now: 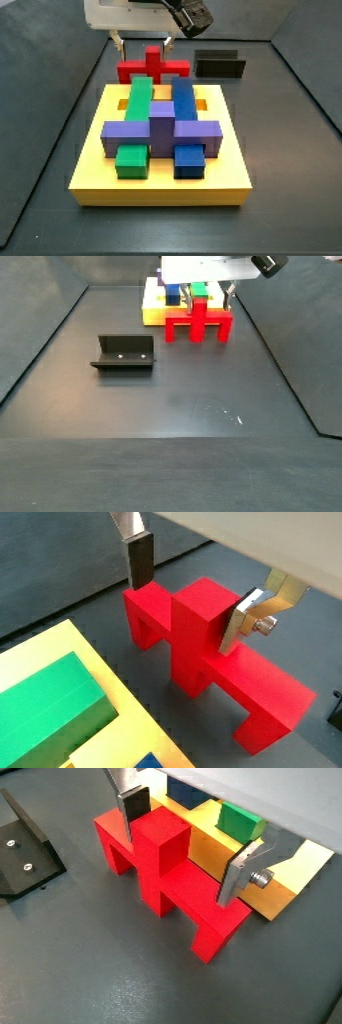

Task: Pick up the red object. Move up. Move to above the board. Insert the red object.
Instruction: Pick up the red object.

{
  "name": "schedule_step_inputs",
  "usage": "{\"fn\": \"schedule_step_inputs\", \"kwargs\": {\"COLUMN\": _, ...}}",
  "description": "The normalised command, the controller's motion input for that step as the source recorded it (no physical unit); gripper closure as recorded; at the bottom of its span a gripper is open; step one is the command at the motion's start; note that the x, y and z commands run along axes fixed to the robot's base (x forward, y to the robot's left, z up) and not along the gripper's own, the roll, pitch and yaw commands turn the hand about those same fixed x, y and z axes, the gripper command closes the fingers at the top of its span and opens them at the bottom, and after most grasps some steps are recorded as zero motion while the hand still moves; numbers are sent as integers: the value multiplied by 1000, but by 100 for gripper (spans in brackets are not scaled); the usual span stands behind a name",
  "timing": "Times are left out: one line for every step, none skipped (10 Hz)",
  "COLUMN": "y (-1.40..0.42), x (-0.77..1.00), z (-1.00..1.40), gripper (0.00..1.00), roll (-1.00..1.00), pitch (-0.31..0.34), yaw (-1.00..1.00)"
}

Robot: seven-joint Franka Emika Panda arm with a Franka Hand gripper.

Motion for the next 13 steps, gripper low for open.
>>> {"fn": "schedule_step_inputs", "kwargs": {"y": 0, "x": 0, "z": 0, "gripper": 0, "roll": 0, "pitch": 0, "yaw": 0}}
{"fn": "schedule_step_inputs", "kwargs": {"y": 0, "x": 0, "z": 0, "gripper": 100, "roll": 0, "pitch": 0, "yaw": 0}}
{"fn": "schedule_step_inputs", "kwargs": {"y": 0, "x": 0, "z": 0, "gripper": 100, "roll": 0, "pitch": 0, "yaw": 0}}
{"fn": "schedule_step_inputs", "kwargs": {"y": 0, "x": 0, "z": 0, "gripper": 100, "roll": 0, "pitch": 0, "yaw": 0}}
{"fn": "schedule_step_inputs", "kwargs": {"y": 0, "x": 0, "z": 0, "gripper": 100, "roll": 0, "pitch": 0, "yaw": 0}}
{"fn": "schedule_step_inputs", "kwargs": {"y": 0, "x": 0, "z": 0, "gripper": 100, "roll": 0, "pitch": 0, "yaw": 0}}
{"fn": "schedule_step_inputs", "kwargs": {"y": 0, "x": 0, "z": 0, "gripper": 100, "roll": 0, "pitch": 0, "yaw": 0}}
{"fn": "schedule_step_inputs", "kwargs": {"y": 0, "x": 0, "z": 0, "gripper": 100, "roll": 0, "pitch": 0, "yaw": 0}}
{"fn": "schedule_step_inputs", "kwargs": {"y": 0, "x": 0, "z": 0, "gripper": 100, "roll": 0, "pitch": 0, "yaw": 0}}
{"fn": "schedule_step_inputs", "kwargs": {"y": 0, "x": 0, "z": 0, "gripper": 100, "roll": 0, "pitch": 0, "yaw": 0}}
{"fn": "schedule_step_inputs", "kwargs": {"y": 0, "x": 0, "z": 0, "gripper": 100, "roll": 0, "pitch": 0, "yaw": 0}}
{"fn": "schedule_step_inputs", "kwargs": {"y": 0, "x": 0, "z": 0, "gripper": 100, "roll": 0, "pitch": 0, "yaw": 0}}
{"fn": "schedule_step_inputs", "kwargs": {"y": 0, "x": 0, "z": 0, "gripper": 100, "roll": 0, "pitch": 0, "yaw": 0}}
